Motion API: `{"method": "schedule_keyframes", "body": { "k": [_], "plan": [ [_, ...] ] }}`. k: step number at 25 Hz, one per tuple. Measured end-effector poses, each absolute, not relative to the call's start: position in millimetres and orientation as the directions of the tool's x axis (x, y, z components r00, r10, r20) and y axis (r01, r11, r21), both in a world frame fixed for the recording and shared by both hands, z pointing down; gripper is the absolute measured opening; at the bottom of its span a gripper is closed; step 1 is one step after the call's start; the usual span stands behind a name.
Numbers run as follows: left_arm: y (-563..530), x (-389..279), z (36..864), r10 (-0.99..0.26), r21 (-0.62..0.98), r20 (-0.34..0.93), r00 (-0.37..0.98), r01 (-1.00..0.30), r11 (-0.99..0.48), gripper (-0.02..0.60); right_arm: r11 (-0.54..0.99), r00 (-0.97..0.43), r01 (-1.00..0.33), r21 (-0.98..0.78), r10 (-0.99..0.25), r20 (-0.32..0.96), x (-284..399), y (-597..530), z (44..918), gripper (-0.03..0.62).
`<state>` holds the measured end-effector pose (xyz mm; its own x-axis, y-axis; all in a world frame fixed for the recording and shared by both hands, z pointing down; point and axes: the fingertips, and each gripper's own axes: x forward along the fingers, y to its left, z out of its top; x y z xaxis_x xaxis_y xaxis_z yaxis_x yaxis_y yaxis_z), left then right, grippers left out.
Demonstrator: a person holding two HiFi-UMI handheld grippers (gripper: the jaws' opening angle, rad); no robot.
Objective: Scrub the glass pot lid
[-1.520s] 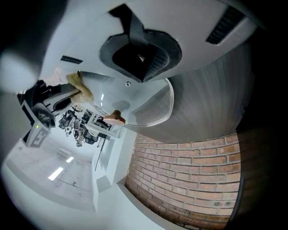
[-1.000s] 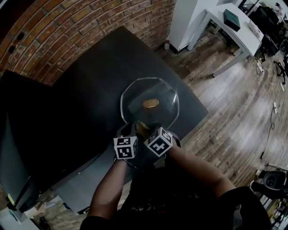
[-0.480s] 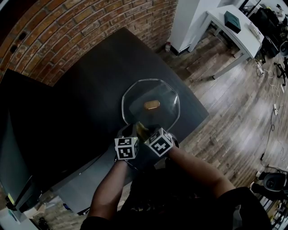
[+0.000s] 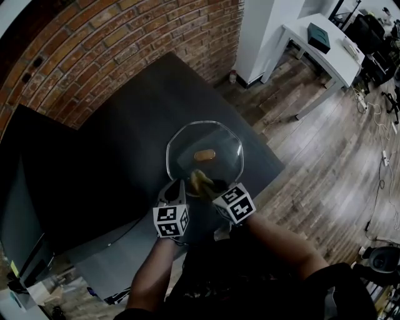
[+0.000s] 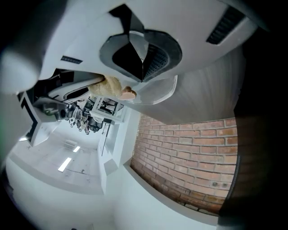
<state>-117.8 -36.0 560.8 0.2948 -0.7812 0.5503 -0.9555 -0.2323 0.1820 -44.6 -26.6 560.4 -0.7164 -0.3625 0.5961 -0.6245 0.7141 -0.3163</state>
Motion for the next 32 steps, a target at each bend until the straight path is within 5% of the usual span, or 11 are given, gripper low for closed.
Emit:
{"method": "schedule_keyframes", "body": {
  "k": [7,14,20,32],
  "plan": [
    [-41,-98,479,-0.900,0.070,0.367,0.236,-0.971,-0.227,0.034,0.786,-0.758,-0.601,-0.144,-0.502,0.417,-13,-55,476,0.049],
    [-21,-63,407,-0.961,-0.076,0.201,0.189,-0.975,-0.207,0.034,0.833,-0.817,-0.499,0.237,-0.544,0.191,15,-46,391,0.049],
    [9,-38,376,-0.982,-0.087,0.143,0.125,-0.987,-0.139,0.034,0.859,-0.852,-0.510,0.048,-0.512,0.107,47,-40,361,0.049],
    [65,-33,380,-0.963,-0.044,0.207,0.172,-0.982,-0.184,0.032,0.813,-0.825,-0.562,-0.154,-0.537,0.177,62,11,382,0.049]
  ]
}}
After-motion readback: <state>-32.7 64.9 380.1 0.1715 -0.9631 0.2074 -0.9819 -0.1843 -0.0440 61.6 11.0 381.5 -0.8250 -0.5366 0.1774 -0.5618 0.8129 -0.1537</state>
